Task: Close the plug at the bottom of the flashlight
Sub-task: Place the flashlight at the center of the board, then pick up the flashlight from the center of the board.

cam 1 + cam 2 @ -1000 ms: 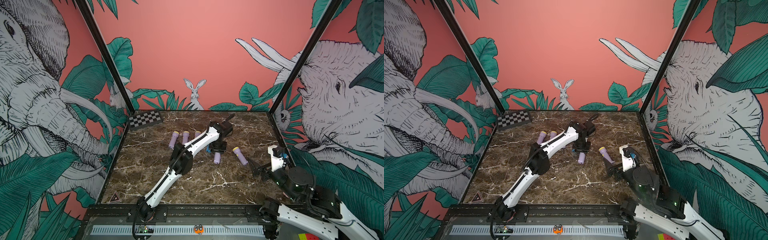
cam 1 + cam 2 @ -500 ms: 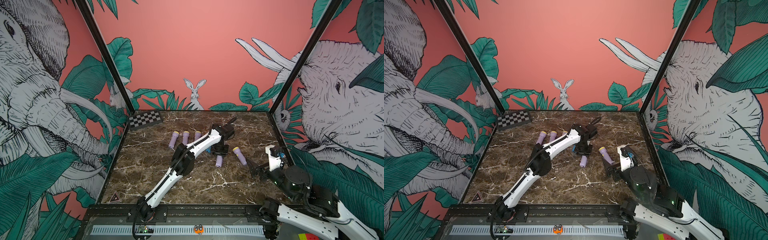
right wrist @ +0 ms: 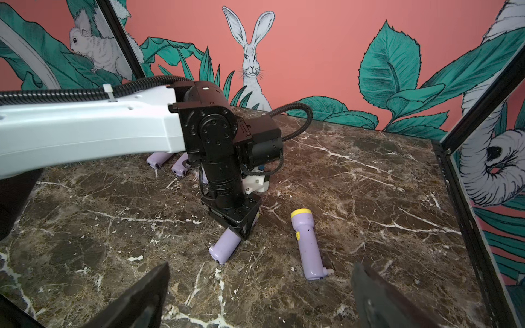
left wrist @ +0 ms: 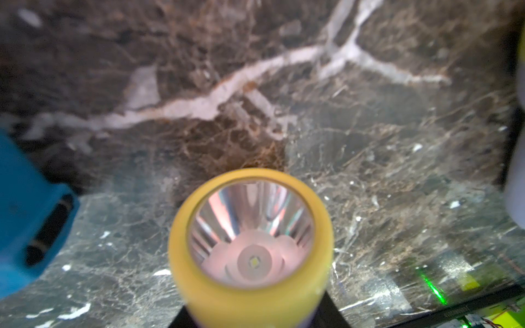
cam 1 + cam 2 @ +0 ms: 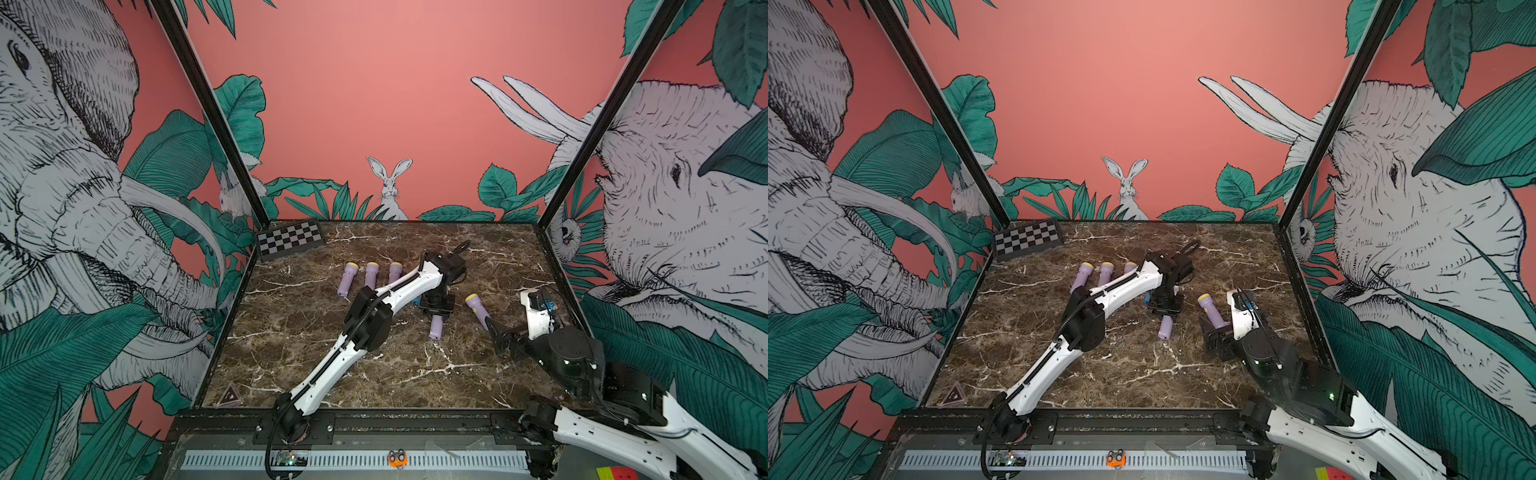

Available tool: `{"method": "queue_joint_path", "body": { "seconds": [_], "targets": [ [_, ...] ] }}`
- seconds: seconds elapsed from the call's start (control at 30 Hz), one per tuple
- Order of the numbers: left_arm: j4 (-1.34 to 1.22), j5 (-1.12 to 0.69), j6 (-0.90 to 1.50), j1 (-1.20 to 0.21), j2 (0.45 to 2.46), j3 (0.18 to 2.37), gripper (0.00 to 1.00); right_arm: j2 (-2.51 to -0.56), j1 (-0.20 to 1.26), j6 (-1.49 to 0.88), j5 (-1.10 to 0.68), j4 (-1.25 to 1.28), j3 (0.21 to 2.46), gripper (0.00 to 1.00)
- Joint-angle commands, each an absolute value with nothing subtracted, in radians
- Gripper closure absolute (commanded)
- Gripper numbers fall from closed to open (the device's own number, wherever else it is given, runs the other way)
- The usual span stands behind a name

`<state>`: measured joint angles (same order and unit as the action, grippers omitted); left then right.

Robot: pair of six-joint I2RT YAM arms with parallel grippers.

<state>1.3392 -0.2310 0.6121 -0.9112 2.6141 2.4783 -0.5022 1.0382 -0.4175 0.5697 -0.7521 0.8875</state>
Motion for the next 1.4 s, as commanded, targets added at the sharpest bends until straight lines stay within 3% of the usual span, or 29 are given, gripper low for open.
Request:
{"method": "queue_joint_path", "body": {
  "seconds": [0.0,0.07,0.13,0.17,0.37,0.5,0.73,0.83,1.07,1.37],
  "targets": [
    [1.376,-0.233,0.608,-0.91,2.564,2.46,0.5,-0.518,1.036,-0.469,0.605,-0.786,0.907,0.01],
    [1.382,-0.238,0.609,-0.909,2.549,2.46,0.41,-0.529,1.035,-0.49,0.608,-0.802,0.907,0.01],
    [1.403,-0.233,0.609,-0.908,2.535,2.467,0.14,-0.54,1.035,-0.514,0.608,-0.817,0.907,0.01],
    [1.41,-0.235,0.61,-0.909,2.528,2.465,0.11,-0.547,1.035,-0.526,0.604,-0.825,0.91,0.01],
    [1.472,-0.264,0.597,-0.906,2.433,2.545,0.09,-0.662,0.953,-0.631,0.494,-0.916,0.94,0.01],
    [1.471,-0.263,0.596,-0.879,2.291,2.502,0.09,-0.715,0.778,-0.65,0.274,-0.89,0.945,0.03],
    [1.452,-0.184,0.541,-0.851,2.059,2.237,0.09,-0.899,0.4,-0.579,-0.135,-0.804,0.935,0.04],
    [1.406,-0.169,0.541,-0.843,1.966,2.118,0.09,-1.006,0.236,-0.554,-0.28,-0.756,0.914,0.12],
    [1.357,-0.162,0.544,-0.819,1.856,1.984,0.09,-1.251,0.22,-0.449,-0.067,-0.714,0.945,0.15],
    [1.318,-0.189,0.519,-0.816,1.833,1.934,0.1,-1.472,0.224,-0.401,-0.052,-0.575,0.974,0.24]
  ]
}}
